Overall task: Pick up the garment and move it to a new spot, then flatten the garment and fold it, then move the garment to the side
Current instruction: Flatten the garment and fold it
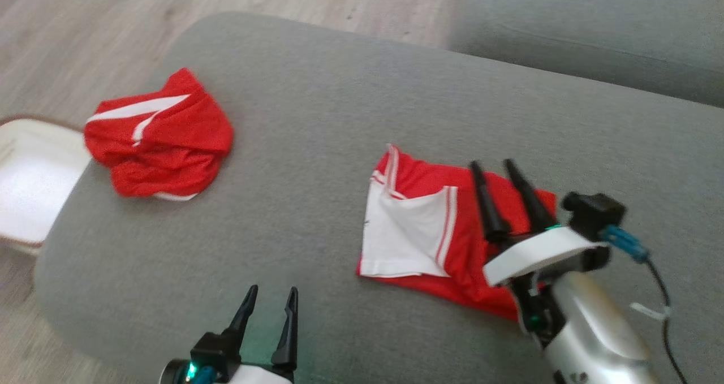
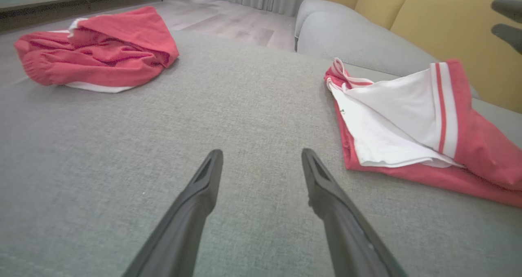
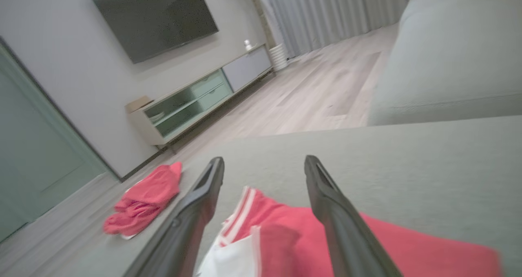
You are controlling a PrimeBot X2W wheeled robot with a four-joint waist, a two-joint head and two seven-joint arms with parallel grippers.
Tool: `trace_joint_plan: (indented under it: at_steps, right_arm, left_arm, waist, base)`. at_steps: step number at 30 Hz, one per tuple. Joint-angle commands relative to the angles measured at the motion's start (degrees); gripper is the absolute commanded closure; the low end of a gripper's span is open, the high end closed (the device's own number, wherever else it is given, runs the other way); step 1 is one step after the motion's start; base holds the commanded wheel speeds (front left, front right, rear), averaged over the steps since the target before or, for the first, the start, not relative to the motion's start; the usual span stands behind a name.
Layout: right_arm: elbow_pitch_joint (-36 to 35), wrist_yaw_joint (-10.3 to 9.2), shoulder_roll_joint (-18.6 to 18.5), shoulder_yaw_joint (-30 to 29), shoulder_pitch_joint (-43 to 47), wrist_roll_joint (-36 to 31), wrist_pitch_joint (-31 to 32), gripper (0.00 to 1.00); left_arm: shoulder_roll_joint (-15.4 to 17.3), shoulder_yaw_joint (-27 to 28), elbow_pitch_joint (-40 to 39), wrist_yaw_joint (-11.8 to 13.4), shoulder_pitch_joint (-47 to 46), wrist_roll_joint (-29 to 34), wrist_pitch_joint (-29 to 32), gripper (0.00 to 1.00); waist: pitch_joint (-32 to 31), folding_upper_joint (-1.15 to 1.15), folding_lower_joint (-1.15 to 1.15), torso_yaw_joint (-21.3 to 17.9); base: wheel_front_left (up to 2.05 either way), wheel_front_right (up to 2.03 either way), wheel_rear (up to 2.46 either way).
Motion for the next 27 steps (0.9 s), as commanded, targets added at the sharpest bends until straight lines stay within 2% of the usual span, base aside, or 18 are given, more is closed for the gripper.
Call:
trace_joint_plan:
  at_steps: [1,8,13,17,27]
  right_arm:
    - [-2.01,-0.04,0.65,-1.51,0.28,-1.83,-0.63,0.0]
    - [-2.88,-0.04,0.71,-13.77,5.39,-10.72,-0.63,0.0]
    - [-2.88,-0.04,0.9,-19.01,8.66,-15.61,-0.63,0.0]
    - [-3.04,-0.04,1.0,-21.25,11.18,-18.21,-0.63,0.0]
    - [-2.78,-0.04,1.04,-21.73,14.29,-20.79,-0.63,0.0]
  left_arm:
    - [-0.01,2.19,-1.68,0.08,-1.85,0.55,-0.55,0.0]
    - [-0.01,4.12,-1.56,0.25,-3.24,1.16,-0.55,0.0]
    - [-0.01,5.95,-1.9,0.44,-3.19,2.5,-0.55,0.0]
    - [-0.01,6.95,-2.25,0.47,-2.01,3.46,-0.55,0.0]
    - [-0.01,7.44,-4.58,1.31,0.38,4.23,-0.55,0.0]
  waist:
    - [-1.05,0.0,0.0,-2.98]
    - [-2.66,0.0,0.0,-9.3]
    - [-3.29,0.0,0.0,-12.8]
    - [-3.67,0.0,0.0,-14.65]
    - [-3.69,0.0,0.0,-16.37]
  base:
    - [0.0,0.0,0.0]
    - [0.0,0.0,0.0]
    - [0.0,0.0,0.0]
    - [0.0,0.0,0.0]
    - [0.0,0.0,0.0]
